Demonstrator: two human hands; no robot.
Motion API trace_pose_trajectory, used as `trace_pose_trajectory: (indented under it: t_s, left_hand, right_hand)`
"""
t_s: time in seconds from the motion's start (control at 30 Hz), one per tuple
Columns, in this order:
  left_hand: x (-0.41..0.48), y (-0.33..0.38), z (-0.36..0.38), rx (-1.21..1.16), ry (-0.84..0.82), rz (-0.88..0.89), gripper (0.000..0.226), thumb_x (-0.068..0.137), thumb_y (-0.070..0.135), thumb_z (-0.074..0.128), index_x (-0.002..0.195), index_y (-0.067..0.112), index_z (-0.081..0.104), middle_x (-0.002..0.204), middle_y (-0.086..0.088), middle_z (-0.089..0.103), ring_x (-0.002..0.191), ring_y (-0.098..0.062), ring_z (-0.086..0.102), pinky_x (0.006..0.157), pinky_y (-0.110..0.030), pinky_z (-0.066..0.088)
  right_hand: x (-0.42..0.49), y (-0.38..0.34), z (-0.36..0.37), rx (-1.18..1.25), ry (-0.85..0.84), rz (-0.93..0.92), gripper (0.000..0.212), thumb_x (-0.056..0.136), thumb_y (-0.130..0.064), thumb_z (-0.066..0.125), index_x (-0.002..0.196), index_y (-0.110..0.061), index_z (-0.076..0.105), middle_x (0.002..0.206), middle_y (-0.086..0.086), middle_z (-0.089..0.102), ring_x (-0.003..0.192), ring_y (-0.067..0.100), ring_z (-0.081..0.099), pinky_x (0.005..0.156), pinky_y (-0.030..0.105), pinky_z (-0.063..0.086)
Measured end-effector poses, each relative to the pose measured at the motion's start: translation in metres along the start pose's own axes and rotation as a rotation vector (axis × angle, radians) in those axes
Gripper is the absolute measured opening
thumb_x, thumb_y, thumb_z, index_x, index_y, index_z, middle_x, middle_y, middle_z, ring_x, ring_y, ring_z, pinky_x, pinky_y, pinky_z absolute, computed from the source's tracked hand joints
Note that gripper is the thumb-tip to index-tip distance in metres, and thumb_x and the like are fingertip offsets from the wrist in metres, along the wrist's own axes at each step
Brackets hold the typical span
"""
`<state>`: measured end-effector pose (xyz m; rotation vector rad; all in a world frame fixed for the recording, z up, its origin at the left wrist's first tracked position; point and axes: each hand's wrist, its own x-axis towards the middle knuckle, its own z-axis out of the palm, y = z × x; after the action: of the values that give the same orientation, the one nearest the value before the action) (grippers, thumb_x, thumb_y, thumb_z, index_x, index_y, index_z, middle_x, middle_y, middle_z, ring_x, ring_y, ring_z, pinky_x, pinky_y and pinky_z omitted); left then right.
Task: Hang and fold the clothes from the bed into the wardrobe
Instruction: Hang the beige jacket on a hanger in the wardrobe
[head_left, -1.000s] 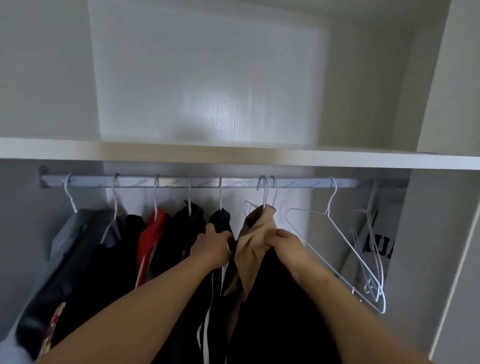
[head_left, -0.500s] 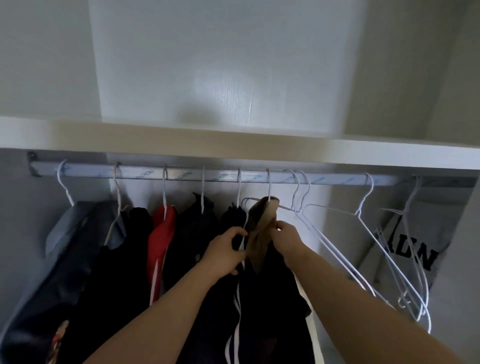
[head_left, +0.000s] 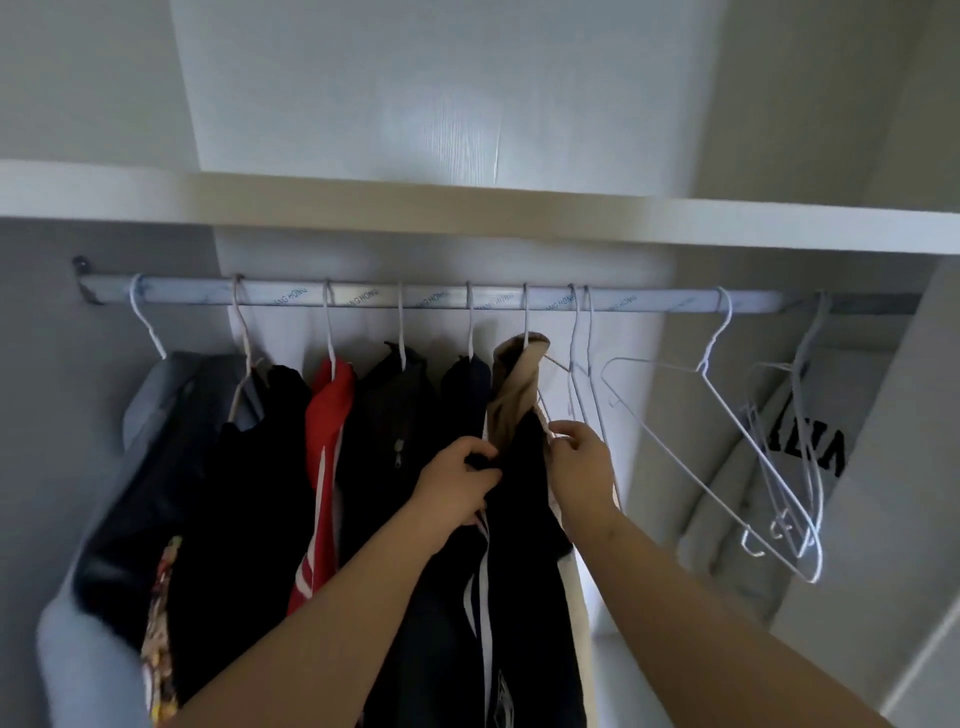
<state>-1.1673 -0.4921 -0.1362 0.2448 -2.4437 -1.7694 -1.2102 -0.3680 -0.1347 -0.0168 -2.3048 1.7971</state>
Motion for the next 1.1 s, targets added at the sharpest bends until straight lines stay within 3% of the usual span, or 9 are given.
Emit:
trace_pose_trajectory:
  t_s: [0.1, 0.27, 0.47, 0.63, 0.83, 1.1]
  left_hand:
    - [-0.032, 0.000, 0.011, -0.014, 0.005, -0.047, 0.012, 0.091, 0.019, 0.054, 0.102, 0.025, 0.058, 0.081, 0.003, 0.055, 0.062, -0.007, 0.053, 0.043, -0.013, 0.041]
    - [-0.101, -0.004, 0.045, -0.066, 0.019, -0.101, 0.013, 0.093, 0.017, 0.051, 0.088, 0.025, 0.059, 0.075, 0.003, 0.057, 0.055, -0.006, 0.053, 0.042, -0.012, 0.043]
    - [-0.200, -0.039, 0.116, -0.110, -0.045, -0.259, 0.010, 0.092, 0.018, 0.052, 0.088, 0.022, 0.061, 0.067, 0.004, 0.057, 0.049, -0.004, 0.052, 0.043, -0.014, 0.042]
    - [-0.267, -0.074, 0.181, -0.053, -0.153, -0.424, 0.007, 0.090, 0.021, 0.055, 0.086, 0.022, 0.061, 0.069, 0.002, 0.058, 0.049, -0.008, 0.052, 0.043, -0.016, 0.037]
    - [-0.330, -0.086, 0.253, 0.034, -0.476, -0.451, 0.010, 0.089, 0.018, 0.053, 0.082, 0.018, 0.060, 0.068, 0.001, 0.057, 0.053, -0.011, 0.052, 0.049, -0.017, 0.037]
    - [-0.443, -0.089, 0.321, 0.283, -0.944, -0.308, 0.014, 0.091, 0.019, 0.047, 0.083, 0.021, 0.058, 0.075, 0.000, 0.058, 0.059, -0.010, 0.060, 0.054, -0.020, 0.045]
  right_hand:
    - [-0.030, 0.010, -0.021, 0.074, -0.023, 0.044, 0.022, 0.090, -0.006, 0.041, 0.096, -0.018, 0.059, 0.076, 0.000, 0.059, 0.057, 0.011, 0.050, 0.050, 0.020, 0.040]
    - [-0.095, 0.034, -0.063, 0.188, -0.121, 0.159, 0.021, 0.088, -0.007, 0.046, 0.081, -0.022, 0.058, 0.081, 0.003, 0.060, 0.069, 0.017, 0.054, 0.064, 0.027, 0.045]
    - [-0.195, 0.098, -0.134, 0.179, -0.175, 0.398, 0.020, 0.092, -0.009, 0.045, 0.081, -0.018, 0.058, 0.076, 0.002, 0.061, 0.065, 0.013, 0.055, 0.057, 0.019, 0.043]
    - [-0.271, 0.158, -0.195, 0.173, -0.109, 0.633, 0.013, 0.092, -0.012, 0.048, 0.084, -0.015, 0.058, 0.071, 0.003, 0.058, 0.056, 0.015, 0.049, 0.051, 0.021, 0.037]
    - [-0.351, 0.204, -0.269, 0.234, 0.139, 0.842, 0.011, 0.092, -0.014, 0.049, 0.087, -0.013, 0.059, 0.069, 0.002, 0.058, 0.054, 0.014, 0.049, 0.051, 0.022, 0.036]
    - [-0.496, 0.221, -0.342, 0.379, 0.665, 0.961, 0.010, 0.090, -0.012, 0.050, 0.083, -0.013, 0.057, 0.068, 0.003, 0.057, 0.055, 0.016, 0.050, 0.055, 0.023, 0.037]
